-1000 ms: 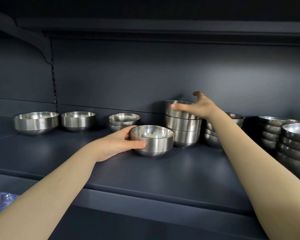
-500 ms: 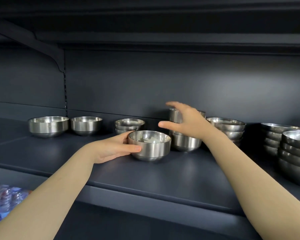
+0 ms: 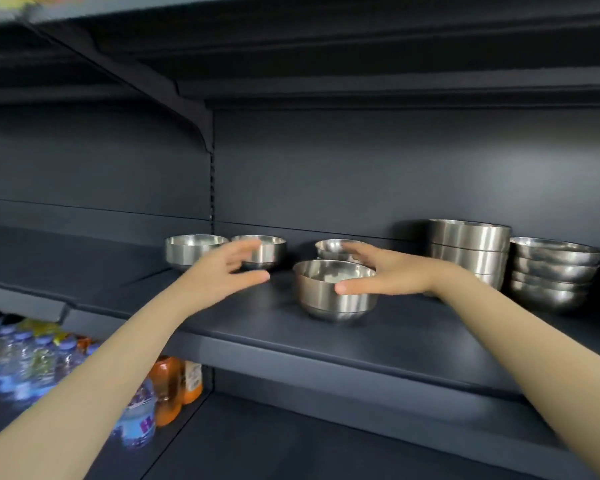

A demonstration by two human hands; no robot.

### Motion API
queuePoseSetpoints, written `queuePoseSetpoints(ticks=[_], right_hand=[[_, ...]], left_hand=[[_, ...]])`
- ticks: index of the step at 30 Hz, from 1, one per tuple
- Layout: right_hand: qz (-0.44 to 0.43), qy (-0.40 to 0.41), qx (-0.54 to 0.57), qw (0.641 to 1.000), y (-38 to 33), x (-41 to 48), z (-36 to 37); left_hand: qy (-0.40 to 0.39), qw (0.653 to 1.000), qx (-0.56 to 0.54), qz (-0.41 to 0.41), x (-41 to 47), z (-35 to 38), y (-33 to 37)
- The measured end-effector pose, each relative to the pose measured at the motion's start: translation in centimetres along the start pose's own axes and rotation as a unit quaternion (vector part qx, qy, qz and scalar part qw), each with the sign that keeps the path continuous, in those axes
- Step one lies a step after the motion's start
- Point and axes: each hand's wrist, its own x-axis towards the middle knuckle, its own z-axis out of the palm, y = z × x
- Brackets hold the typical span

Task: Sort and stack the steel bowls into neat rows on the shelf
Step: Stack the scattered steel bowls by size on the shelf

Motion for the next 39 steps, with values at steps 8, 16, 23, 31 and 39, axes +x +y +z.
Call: queuePoseSetpoints(ticks=[8,16,23,31,39], right_hand=[[0.037,0.067,0.025,0.997,-6.4,6.4,2.5],[0.056,0.281,0.124,0.95,-11.1,14.2,1.2],[0.089,0.278,0.134,0.947,-12.1,20.9,2.5],[0.116,0.25,0.071,0.959,-11.3,23.4,4.3],[0.113,0.228,0.106,0.961,-10.1,23.2,4.7]], left_hand=[[0.13,0.982,0.113,-0.08,2.7,-9.4,-7.5],[0.028,0.989,-0.03,-0.143,6.1,-12.2,-10.8],[0.042,0.984,-0.066,-0.161,6.9,-11.0,-12.5],[0.031,0.985,-0.033,-0.167,6.9,-10.5,-13.3],[0.049,0.986,-0.041,-0.151,6.6,-10.2,-13.2]])
